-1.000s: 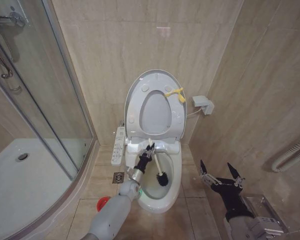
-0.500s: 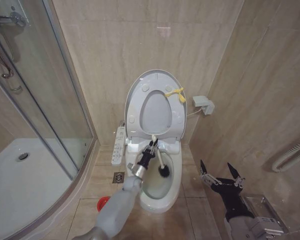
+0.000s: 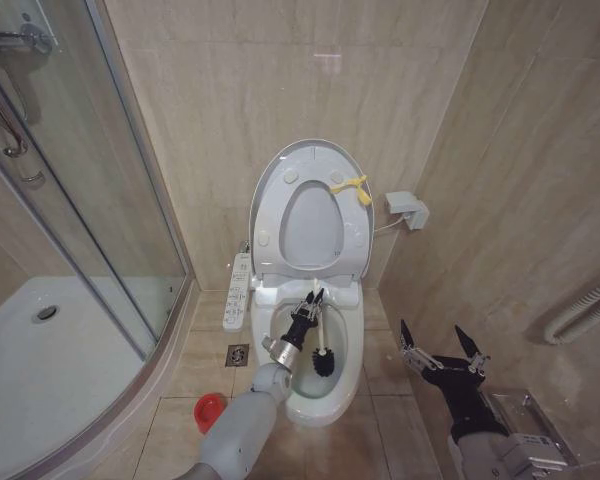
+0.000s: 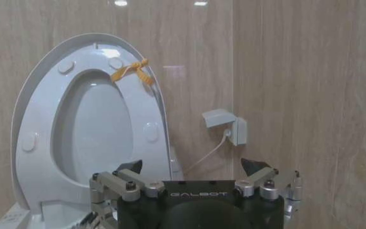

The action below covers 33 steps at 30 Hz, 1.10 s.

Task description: Open the toilet lid, clean the toilet bowl with a toilet brush, close the toilet lid, and flush.

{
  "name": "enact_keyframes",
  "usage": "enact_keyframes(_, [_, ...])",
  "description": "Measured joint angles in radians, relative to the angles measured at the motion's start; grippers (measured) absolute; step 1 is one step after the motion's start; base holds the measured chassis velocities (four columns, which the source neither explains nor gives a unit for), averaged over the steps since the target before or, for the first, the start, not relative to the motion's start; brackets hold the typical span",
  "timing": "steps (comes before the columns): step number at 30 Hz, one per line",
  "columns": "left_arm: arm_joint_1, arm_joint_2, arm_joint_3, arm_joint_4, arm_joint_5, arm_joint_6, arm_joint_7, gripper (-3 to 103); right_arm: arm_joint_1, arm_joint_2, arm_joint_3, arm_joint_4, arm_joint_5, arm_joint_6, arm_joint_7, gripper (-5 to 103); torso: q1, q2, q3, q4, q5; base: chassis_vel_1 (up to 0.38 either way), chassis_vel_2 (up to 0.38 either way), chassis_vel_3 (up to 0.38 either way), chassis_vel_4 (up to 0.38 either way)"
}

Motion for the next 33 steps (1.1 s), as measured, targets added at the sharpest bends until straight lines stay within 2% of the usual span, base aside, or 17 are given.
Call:
enact_keyframes(8, [-0.067, -0.027, -0.021, 0.012, -0.027, -0.001, -0.011, 20, 0.0, 0.0, 0.0, 0.0, 0.0, 0.0, 0.0, 100, 0.0, 0.0, 0.0, -0.0004, -0.0001, 0.0, 0.0, 0.0, 0.0])
enact_keyframes(12, [-0.016, -0.028, -0.03, 0.025, -0.028, -0.002, 0.005, 20, 0.0, 0.0, 0.0, 0.0, 0.0, 0.0, 0.0, 100, 0.0, 0.0, 0.0, 0.0005, 0.0, 0.0, 0.0, 0.0, 0.0])
enact_keyframes(17, [0.038, -0.026, -0.032, 0.005, -0.021, -0.004, 0.014, 20, 0.0, 0.0, 0.0, 0.0, 0.0, 0.0, 0.0, 100, 0.0, 0.0, 0.0, 0.0001, -0.0001, 0.0, 0.0, 0.0, 0.0])
enact_keyframes(27, [-0.028, -0.026, -0.036, -0.007, -0.049, 0.0, -0.004, 20, 0.0, 0.0, 0.0, 0.0, 0.0, 0.0, 0.0, 100, 0.0, 0.0, 0.0, -0.0004, -0.0001, 0.0, 0.0, 0.0, 0.0])
enact_keyframes(33, [0.005, -0.027, -0.032, 0.028, -0.016, -0.011, 0.023, 20, 0.0, 0.0, 0.0, 0.0, 0.0, 0.0, 0.0, 100, 0.0, 0.0, 0.0, 0.0003, 0.0, 0.0, 0.0, 0.0, 0.0])
